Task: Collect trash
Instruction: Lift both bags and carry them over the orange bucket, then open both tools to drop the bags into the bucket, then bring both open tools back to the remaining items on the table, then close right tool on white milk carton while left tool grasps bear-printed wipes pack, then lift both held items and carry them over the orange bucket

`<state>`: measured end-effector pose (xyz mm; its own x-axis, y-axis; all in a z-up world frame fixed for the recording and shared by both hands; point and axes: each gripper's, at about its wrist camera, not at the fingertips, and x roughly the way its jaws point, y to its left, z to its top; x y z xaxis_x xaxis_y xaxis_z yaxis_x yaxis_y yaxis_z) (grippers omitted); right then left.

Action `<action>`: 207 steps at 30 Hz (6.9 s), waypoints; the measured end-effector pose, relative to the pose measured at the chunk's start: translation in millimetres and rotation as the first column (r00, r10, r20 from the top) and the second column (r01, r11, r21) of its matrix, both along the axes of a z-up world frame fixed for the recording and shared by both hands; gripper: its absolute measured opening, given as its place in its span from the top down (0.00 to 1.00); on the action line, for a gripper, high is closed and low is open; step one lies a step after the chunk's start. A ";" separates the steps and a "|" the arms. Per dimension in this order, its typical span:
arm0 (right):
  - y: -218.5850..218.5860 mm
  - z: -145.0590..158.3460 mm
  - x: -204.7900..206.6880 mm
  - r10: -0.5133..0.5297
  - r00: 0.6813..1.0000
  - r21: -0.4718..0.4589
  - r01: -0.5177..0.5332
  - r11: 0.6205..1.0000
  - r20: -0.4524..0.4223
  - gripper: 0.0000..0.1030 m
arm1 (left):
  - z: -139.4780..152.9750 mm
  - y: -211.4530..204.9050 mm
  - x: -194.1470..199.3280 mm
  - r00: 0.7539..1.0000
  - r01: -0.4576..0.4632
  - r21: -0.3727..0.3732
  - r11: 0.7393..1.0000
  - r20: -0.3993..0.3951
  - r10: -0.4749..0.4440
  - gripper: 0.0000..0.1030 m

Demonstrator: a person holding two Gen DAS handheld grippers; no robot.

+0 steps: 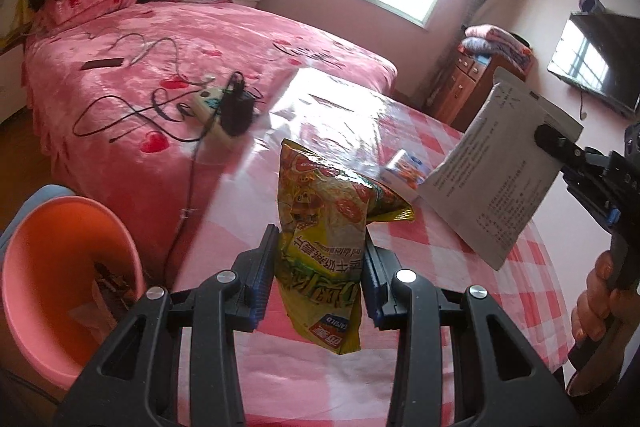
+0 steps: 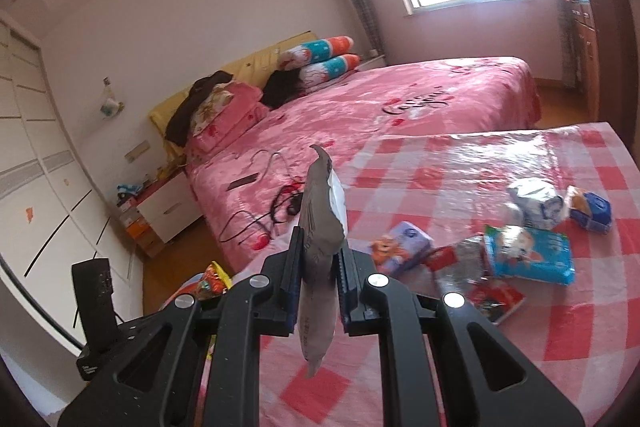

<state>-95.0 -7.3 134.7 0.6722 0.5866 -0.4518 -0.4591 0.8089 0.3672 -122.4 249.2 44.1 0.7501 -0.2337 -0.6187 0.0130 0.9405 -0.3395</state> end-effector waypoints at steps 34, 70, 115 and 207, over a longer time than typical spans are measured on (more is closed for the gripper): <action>293.6 -69.7 1.7 0.423 0.867 -0.054 -0.451 0.891 -0.263 0.54 | -57.5 207.2 -66.9 0.874 -0.481 -0.088 0.872 -0.126 0.470 0.49; 133.8 -61.1 -28.2 0.130 0.988 -0.218 -0.146 0.965 -0.087 0.13 | -18.8 123.9 -57.4 0.942 -0.325 -0.015 0.946 -0.092 0.322 0.29; -72.6 -43.3 -23.5 -0.145 0.986 -0.187 0.128 0.974 -0.085 0.11 | 24.2 -85.9 -19.4 0.994 0.062 0.132 0.989 -0.094 -0.049 0.26; -100.0 -94.1 150.9 -0.065 0.913 -0.075 0.038 0.996 -0.402 0.20 | -32.7 -140.3 113.6 0.982 0.148 0.154 0.977 -0.143 -0.126 0.46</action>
